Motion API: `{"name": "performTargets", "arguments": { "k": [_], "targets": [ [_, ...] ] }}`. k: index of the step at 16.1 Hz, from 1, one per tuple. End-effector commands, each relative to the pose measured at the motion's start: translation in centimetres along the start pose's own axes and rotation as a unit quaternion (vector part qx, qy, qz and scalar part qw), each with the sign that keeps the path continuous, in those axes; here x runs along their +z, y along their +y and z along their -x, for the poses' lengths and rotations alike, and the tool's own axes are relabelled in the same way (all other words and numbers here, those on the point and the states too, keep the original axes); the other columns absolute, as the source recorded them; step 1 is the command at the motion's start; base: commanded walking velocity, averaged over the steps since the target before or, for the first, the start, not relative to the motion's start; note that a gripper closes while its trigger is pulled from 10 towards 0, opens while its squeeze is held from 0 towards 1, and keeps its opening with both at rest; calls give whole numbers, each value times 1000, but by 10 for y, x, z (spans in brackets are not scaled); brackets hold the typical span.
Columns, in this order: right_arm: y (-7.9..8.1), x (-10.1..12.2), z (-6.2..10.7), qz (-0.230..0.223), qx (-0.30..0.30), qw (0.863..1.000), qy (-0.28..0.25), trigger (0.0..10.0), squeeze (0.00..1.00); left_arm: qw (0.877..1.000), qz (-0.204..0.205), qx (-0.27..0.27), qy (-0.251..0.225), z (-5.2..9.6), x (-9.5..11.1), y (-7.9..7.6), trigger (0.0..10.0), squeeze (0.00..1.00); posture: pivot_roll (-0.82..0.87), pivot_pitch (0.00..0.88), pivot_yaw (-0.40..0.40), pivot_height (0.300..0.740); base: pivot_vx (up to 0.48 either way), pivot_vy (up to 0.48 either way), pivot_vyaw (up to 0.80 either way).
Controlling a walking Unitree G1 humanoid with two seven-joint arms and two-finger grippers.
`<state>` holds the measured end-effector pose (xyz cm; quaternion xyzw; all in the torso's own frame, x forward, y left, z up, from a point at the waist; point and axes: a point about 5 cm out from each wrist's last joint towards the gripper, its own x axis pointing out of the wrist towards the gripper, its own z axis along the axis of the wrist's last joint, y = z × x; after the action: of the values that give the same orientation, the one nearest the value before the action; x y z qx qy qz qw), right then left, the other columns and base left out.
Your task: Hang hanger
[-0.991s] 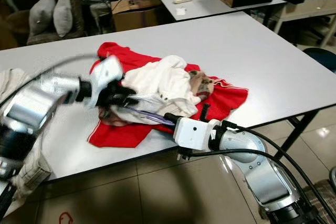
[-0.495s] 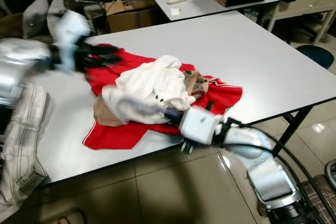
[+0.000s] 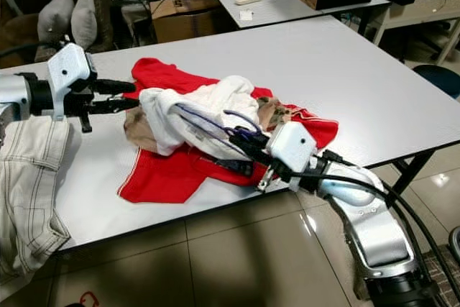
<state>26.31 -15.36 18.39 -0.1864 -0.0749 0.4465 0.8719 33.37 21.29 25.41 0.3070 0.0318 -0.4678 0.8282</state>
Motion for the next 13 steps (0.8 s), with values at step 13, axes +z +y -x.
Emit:
{"name": "performTargets", "arguments": {
  "k": [13],
  "targets": [
    [-1, -5, -21, -59, -65, 996, -2, 10000, 0, 966, 155, 193, -79, -46, 13, -59, 10000, 0, -3, 0, 55, 740, 0, 0, 0]
  ]
}}
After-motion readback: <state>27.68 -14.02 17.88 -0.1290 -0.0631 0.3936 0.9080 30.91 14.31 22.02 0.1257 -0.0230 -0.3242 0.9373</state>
